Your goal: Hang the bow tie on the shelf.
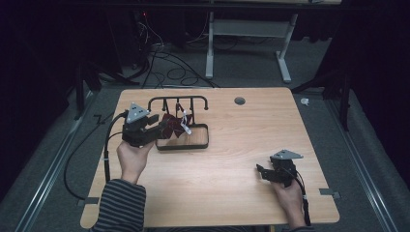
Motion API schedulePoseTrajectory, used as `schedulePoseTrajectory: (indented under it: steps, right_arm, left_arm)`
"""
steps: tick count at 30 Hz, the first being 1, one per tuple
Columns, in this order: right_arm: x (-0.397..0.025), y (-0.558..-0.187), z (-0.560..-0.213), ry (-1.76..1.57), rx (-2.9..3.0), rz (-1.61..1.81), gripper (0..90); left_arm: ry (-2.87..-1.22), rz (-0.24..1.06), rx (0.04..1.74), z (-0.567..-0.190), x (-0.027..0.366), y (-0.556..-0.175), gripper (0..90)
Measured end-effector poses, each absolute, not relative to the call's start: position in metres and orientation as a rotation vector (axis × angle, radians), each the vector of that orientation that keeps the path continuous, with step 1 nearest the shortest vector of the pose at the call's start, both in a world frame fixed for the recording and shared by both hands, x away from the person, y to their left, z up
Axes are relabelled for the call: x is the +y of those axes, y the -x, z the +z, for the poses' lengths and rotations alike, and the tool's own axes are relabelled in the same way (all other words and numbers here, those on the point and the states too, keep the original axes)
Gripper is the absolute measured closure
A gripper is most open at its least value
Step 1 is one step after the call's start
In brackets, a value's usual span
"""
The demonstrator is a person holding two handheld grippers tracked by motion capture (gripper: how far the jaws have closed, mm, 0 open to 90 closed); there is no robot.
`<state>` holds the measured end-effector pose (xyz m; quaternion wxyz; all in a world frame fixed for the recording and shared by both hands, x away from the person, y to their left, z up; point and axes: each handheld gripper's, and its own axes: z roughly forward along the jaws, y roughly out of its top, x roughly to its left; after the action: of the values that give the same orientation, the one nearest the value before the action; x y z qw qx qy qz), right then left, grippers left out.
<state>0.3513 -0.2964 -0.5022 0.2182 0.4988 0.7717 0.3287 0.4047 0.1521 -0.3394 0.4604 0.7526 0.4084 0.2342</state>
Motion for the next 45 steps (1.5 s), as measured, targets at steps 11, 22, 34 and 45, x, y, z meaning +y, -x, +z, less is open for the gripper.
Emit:
schedulePoseTrajectory:
  steps: [11,22,34,45]
  right_arm:
    - [-0.296,-0.351,-0.502,-1.382,2.137,0.909,33.5]
    - [-0.296,-0.351,-0.502,-1.38,2.139,0.906,33.6]
    - [-0.296,-0.351,-0.502,-1.38,2.139,0.905,33.6]
    - [-0.296,-0.351,-0.502,-1.377,2.138,0.904,33.5]
  left_arm:
    - [-1.845,0.573,1.015,-0.345,0.164,-0.391,61.5]
    - [-1.834,0.553,1.047,-0.359,0.176,-0.379,61.3]
    - [-1.812,0.533,1.076,-0.372,0.187,-0.365,61.1]
    - [-1.805,0.514,1.119,-0.388,0.196,-0.355,60.5]
